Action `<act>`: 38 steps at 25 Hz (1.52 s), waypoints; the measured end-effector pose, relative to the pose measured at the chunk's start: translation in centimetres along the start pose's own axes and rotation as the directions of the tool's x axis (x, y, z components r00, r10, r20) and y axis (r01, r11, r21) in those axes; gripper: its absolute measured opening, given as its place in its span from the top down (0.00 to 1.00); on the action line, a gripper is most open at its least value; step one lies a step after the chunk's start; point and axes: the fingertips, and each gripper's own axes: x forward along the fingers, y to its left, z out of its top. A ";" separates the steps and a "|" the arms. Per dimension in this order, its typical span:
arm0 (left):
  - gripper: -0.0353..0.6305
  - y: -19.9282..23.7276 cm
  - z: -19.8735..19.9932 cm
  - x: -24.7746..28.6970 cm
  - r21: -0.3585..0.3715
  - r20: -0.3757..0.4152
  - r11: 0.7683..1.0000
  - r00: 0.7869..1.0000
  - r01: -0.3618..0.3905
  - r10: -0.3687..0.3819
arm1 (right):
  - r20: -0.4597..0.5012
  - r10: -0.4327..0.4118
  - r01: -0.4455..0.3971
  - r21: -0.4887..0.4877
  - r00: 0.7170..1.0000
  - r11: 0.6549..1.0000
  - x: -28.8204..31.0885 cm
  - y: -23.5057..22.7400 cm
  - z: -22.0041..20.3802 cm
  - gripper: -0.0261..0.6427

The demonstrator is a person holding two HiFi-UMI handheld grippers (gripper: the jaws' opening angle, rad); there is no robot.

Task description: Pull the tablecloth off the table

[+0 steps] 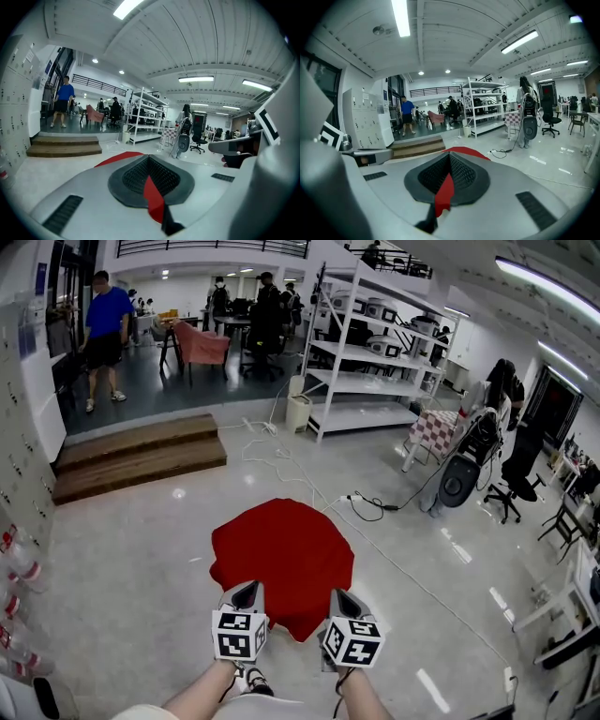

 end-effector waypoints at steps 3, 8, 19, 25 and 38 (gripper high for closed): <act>0.92 0.9 1.1 1.7 -0.002 0.004 1.000 1.000 0.000 0.000 | 0.004 0.000 0.000 -0.006 1.000 1.000 1.9 -0.1 1.3 0.92; 0.92 2.1 2.4 5.1 -0.007 0.010 1.000 1.000 0.006 -0.006 | 0.004 0.013 -0.013 -0.023 1.000 1.000 5.4 -0.3 2.9 0.92; 0.92 4.5 4.9 11.7 -0.011 0.014 1.000 1.000 0.015 -0.015 | 0.002 0.016 -0.016 -0.038 1.000 0.999 12.1 -1.3 5.8 0.92; 0.92 5.6 3.5 14.1 -0.032 -0.020 0.999 0.999 0.034 -0.035 | -0.044 -0.005 0.003 -0.039 0.999 0.999 14.2 -2.0 4.9 0.92; 0.92 5.6 0.1 16.7 -0.091 -0.130 0.993 0.990 -0.072 0.060 | -0.151 0.054 -0.061 -0.041 0.987 0.997 17.8 -5.0 3.2 0.92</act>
